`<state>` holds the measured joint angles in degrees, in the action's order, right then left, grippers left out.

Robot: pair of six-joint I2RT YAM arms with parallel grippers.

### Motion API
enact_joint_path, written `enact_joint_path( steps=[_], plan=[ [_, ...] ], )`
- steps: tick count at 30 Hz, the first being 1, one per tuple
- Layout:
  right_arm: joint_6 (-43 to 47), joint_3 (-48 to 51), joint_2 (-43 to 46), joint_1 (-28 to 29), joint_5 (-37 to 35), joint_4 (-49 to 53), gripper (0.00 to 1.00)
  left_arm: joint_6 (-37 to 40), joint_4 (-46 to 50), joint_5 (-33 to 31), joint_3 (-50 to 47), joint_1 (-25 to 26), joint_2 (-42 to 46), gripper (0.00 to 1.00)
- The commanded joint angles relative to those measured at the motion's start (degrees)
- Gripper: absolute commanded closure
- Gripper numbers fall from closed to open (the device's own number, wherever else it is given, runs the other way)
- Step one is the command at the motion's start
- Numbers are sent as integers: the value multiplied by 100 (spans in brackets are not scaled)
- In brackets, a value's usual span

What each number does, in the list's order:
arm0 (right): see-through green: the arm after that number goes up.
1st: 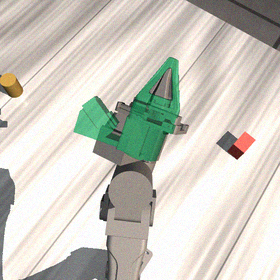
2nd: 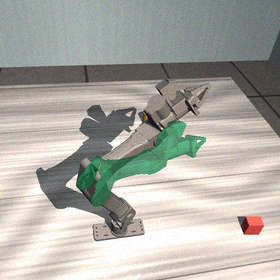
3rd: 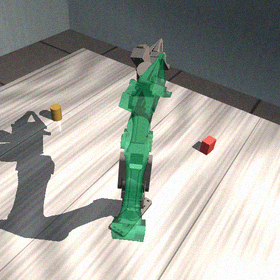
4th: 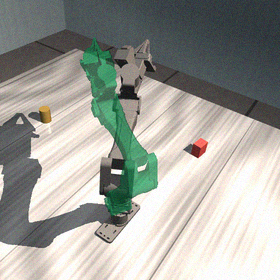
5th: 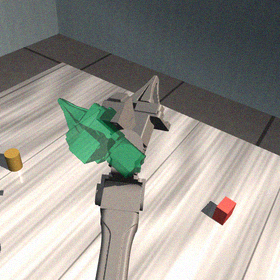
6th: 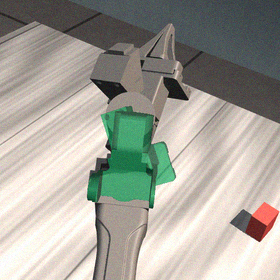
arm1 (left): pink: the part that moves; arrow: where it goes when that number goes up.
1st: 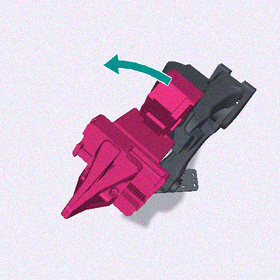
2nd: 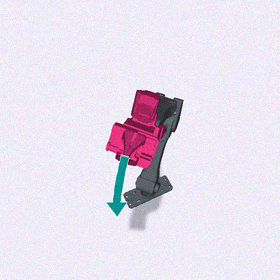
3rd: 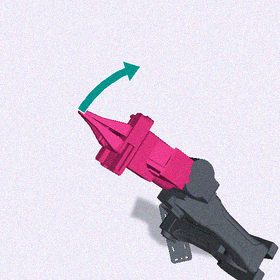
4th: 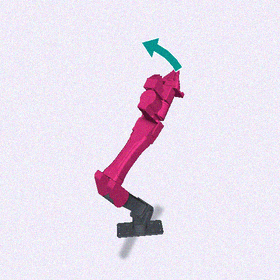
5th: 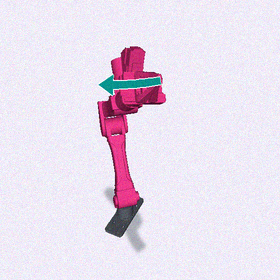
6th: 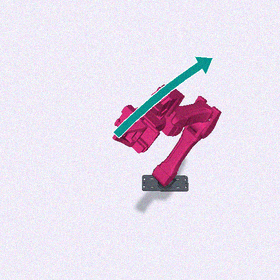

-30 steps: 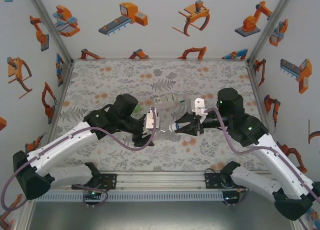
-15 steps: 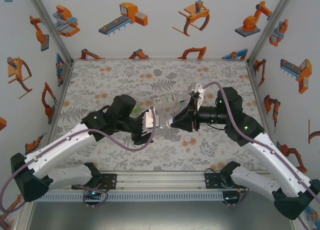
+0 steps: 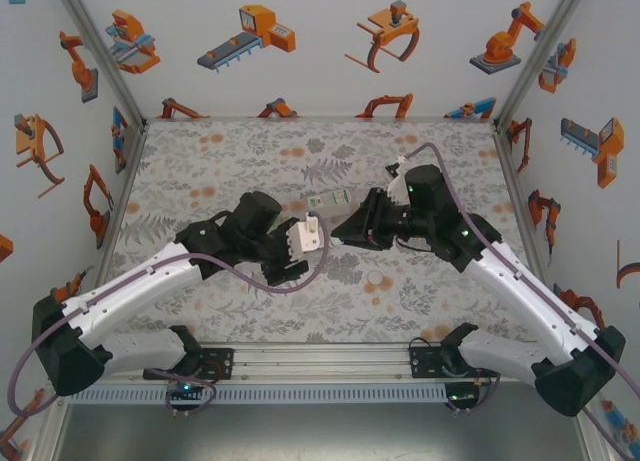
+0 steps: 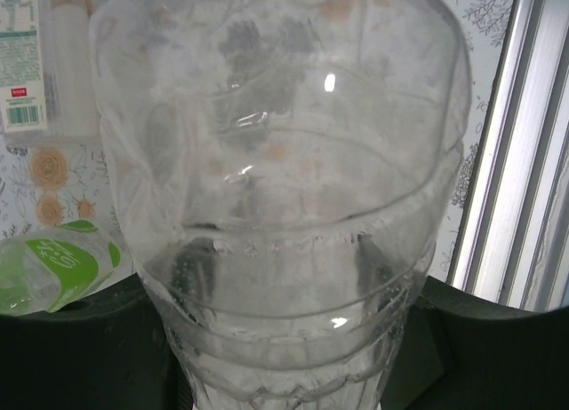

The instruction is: Screw on the bottle caps

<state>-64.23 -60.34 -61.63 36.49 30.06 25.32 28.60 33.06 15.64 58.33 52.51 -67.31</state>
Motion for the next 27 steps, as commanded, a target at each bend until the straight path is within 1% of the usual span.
enact_joint_path(
  steps=[1,3,5,6,8,11,14,17,22,27],
  plan=[
    [-661,-172,-125,113,133,391,95,62,-821,405,230,172,-55,100],
    [-559,-245,-139,113,66,507,94,58,-794,407,247,172,-76,100],
    [-471,-316,-157,113,63,567,88,66,-783,405,242,172,-82,100],
    [-388,-366,-171,113,53,623,84,58,-787,413,241,171,-81,100],
    [-158,-517,-183,113,-29,830,72,70,-770,414,212,172,-72,100],
    [222,-688,-174,113,-150,1070,58,105,-736,464,176,171,-46,100],
    [516,-816,-148,117,-223,1197,48,137,-696,552,133,172,-24,100],
    [744,-936,-135,113,-273,1304,42,144,-661,629,118,171,-6,100],
    [1054,-1100,-98,113,-306,1421,36,120,-638,694,93,172,19,100],
    [1809,-1304,61,113,-457,1540,31,153,-575,896,91,171,59,100]
  ],
)
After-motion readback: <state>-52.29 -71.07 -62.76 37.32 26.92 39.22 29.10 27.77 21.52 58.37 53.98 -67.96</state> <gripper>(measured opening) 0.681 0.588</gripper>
